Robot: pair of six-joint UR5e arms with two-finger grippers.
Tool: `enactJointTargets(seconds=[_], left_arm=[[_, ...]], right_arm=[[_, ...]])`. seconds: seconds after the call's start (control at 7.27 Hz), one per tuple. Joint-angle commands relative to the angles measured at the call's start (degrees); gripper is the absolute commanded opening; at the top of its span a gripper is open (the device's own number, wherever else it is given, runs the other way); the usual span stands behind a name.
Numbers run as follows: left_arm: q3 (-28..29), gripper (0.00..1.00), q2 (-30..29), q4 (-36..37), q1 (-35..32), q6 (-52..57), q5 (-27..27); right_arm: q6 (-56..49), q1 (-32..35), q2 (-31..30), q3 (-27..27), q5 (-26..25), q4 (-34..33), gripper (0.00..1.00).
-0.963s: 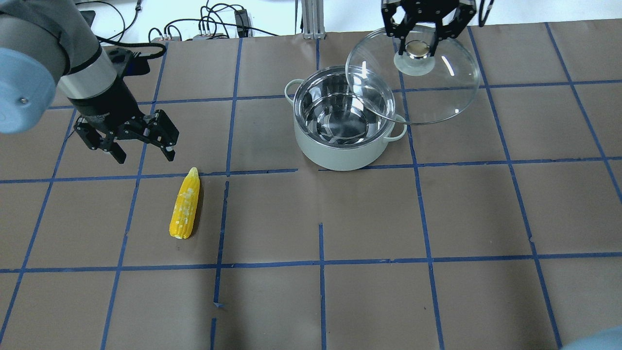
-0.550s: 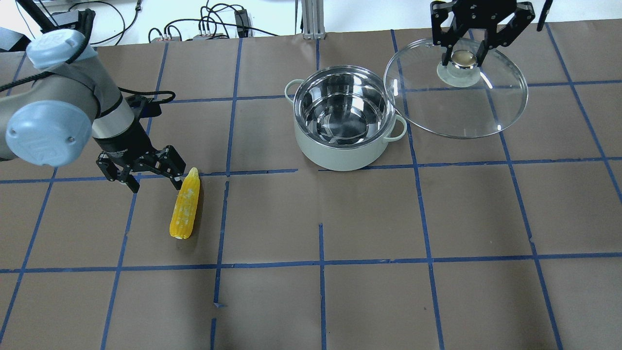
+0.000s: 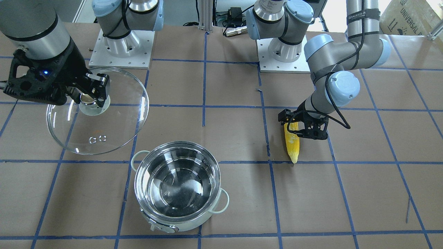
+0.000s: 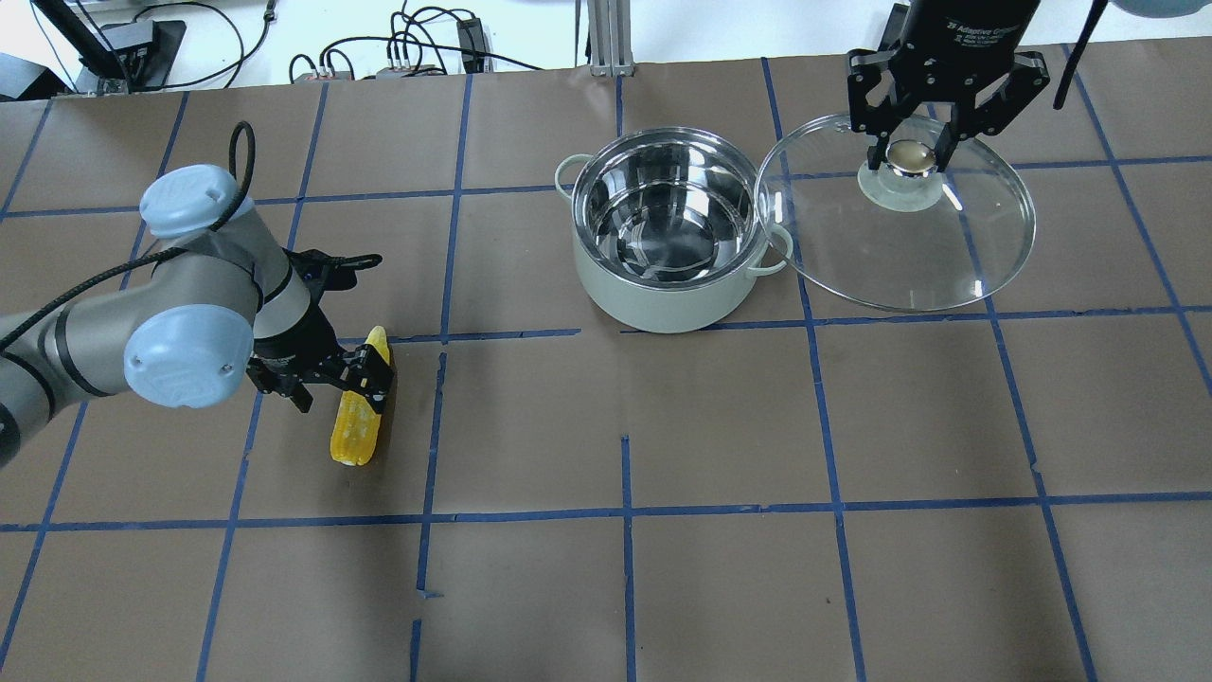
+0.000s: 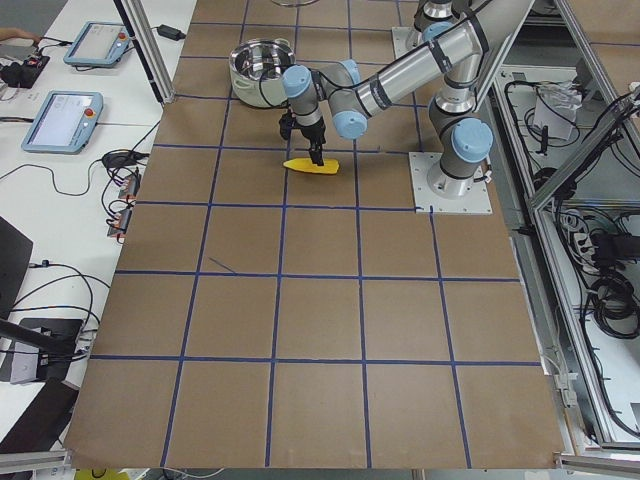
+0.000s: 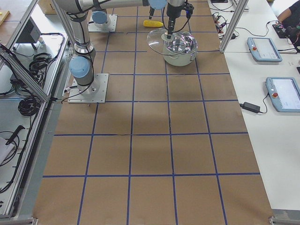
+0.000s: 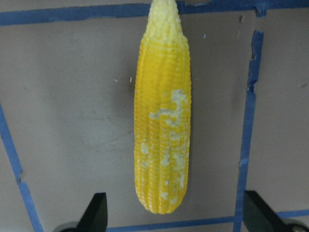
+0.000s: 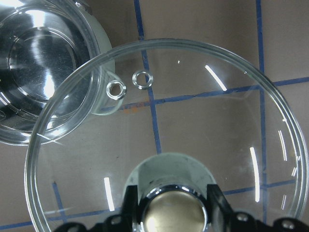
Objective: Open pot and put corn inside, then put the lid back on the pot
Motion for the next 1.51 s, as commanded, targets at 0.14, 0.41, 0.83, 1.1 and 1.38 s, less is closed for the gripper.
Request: enactJointTargets(seconds=[0.14, 0.41, 0.83, 1.1, 1.38], left_arm=[[-4.5, 0.92, -2.2, 9.7, 0.0, 0.7, 0.0], [-4.0, 0.29, -2.1, 10.0, 0.0, 1.0, -0.6], [-1.4, 0.12, -0.4, 9.4, -0.5, 2.7, -0.3], [4.6, 0.12, 1.1, 3.9, -1.3, 2.2, -0.8], [10.8, 0.12, 0.6, 0.5, -3.9, 0.2, -6.9]], right_arm=[[0.0, 0.0, -0.1, 0.1, 0.0, -0.1, 0.42], [-0.1, 0.0, -0.1, 0.1, 0.1, -0.2, 0.42], [-0.1, 0.0, -0.1, 0.2, 0.1, -1.1, 0.42], [-0.3, -0.1, -0.3, 0.0, 0.0, -1.2, 0.43], [-0.3, -0.1, -0.3, 0.2, 0.1, -1.1, 0.43]])
